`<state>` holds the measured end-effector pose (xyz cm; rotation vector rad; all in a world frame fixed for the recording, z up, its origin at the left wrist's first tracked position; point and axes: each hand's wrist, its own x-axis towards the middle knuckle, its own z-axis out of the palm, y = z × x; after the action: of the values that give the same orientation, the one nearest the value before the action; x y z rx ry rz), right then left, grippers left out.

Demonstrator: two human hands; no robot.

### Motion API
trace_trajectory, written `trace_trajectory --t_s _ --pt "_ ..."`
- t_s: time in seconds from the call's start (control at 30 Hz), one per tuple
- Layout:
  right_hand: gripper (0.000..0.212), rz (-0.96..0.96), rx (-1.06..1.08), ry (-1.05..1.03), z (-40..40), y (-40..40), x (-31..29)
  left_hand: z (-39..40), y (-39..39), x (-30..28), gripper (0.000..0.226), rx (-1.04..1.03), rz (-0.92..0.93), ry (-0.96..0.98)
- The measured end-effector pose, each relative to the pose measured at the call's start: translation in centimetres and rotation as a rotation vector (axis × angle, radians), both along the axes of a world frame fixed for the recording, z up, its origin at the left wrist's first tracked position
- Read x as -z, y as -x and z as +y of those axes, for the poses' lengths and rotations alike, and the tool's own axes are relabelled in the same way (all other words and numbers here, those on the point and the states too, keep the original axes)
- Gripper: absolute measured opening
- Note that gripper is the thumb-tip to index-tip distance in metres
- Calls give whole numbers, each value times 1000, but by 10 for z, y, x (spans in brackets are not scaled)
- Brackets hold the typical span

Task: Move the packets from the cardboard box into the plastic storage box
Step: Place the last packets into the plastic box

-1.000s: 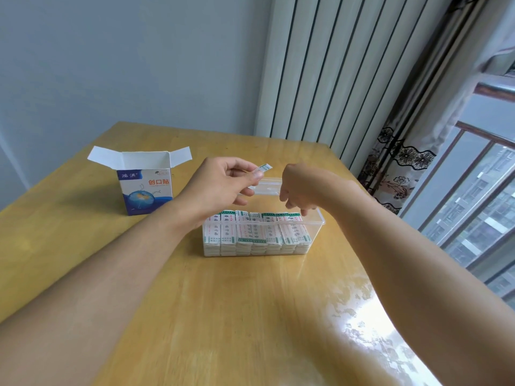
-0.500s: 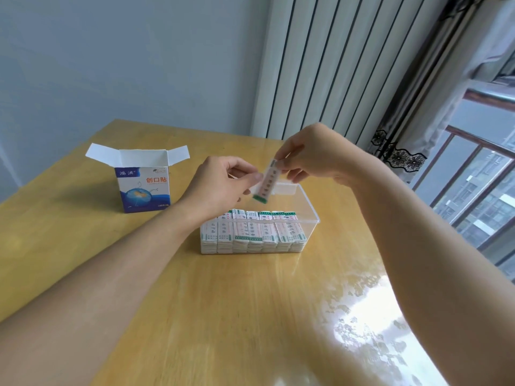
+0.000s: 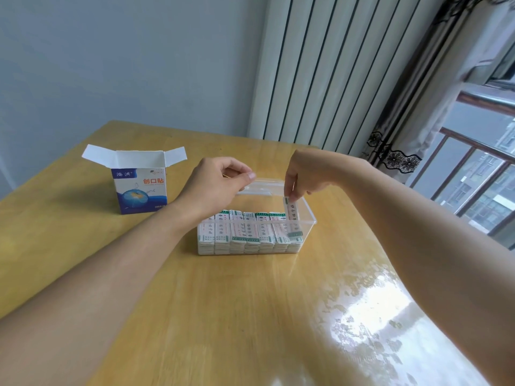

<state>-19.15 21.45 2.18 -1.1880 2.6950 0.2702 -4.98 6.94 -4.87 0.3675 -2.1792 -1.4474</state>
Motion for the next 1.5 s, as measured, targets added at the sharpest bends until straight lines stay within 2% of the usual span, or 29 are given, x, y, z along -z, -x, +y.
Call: trace_trajectory --t_s 0.23,0.4,0.6,1.07,1.33,1.5 --pt "21 34 11 -41 -7 -2 8 -1 0 0 5 4 -5 -4" --pt "44 118 80 -72 -12 -4 19 -1 1 1 3 7 -11 -5" --pt "42 215 126 -82 -14 -9 26 -1 1 1 4 4 -23 2" --pt "57 198 242 -108 -22 -13 27 0 0 -2 6 15 -46 8" --pt "57 247 188 -214 -27 -15 33 0 0 -2 7 16 -50 15" --pt "49 175 47 -224 -29 -18 32 0 1 -1 7 11 -54 20"
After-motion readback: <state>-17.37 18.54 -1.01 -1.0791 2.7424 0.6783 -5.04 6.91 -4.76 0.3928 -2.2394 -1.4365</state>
